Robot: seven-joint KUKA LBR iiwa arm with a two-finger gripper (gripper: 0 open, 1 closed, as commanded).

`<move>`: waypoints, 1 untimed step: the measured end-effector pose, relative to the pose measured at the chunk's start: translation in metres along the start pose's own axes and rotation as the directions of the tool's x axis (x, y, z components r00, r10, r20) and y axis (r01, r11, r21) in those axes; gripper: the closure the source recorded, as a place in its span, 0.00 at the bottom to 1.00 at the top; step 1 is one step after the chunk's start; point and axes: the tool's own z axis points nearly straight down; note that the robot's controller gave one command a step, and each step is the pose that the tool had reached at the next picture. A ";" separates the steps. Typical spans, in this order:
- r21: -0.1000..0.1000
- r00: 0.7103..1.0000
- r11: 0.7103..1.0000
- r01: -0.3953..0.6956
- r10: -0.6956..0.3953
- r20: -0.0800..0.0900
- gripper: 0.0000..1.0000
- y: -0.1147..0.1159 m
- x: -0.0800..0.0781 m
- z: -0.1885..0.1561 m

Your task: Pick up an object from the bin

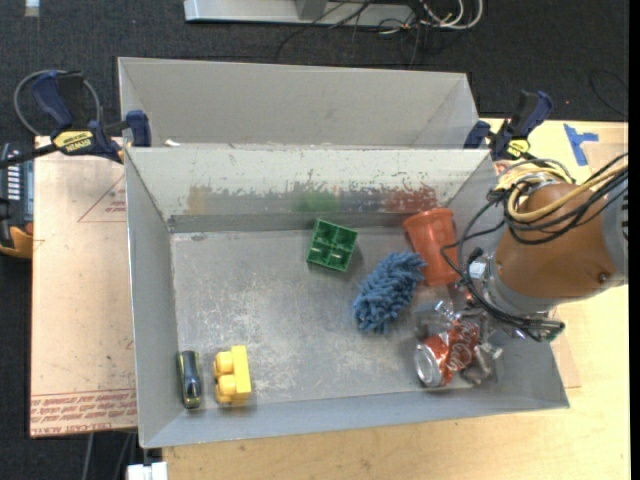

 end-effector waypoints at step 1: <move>0.001 0.966 0.966 -0.259 0.259 -0.007 1.00 -0.004 0.012 -0.007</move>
Offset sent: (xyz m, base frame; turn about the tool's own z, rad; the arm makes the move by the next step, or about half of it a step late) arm 0.0000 0.0000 0.0000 0.0000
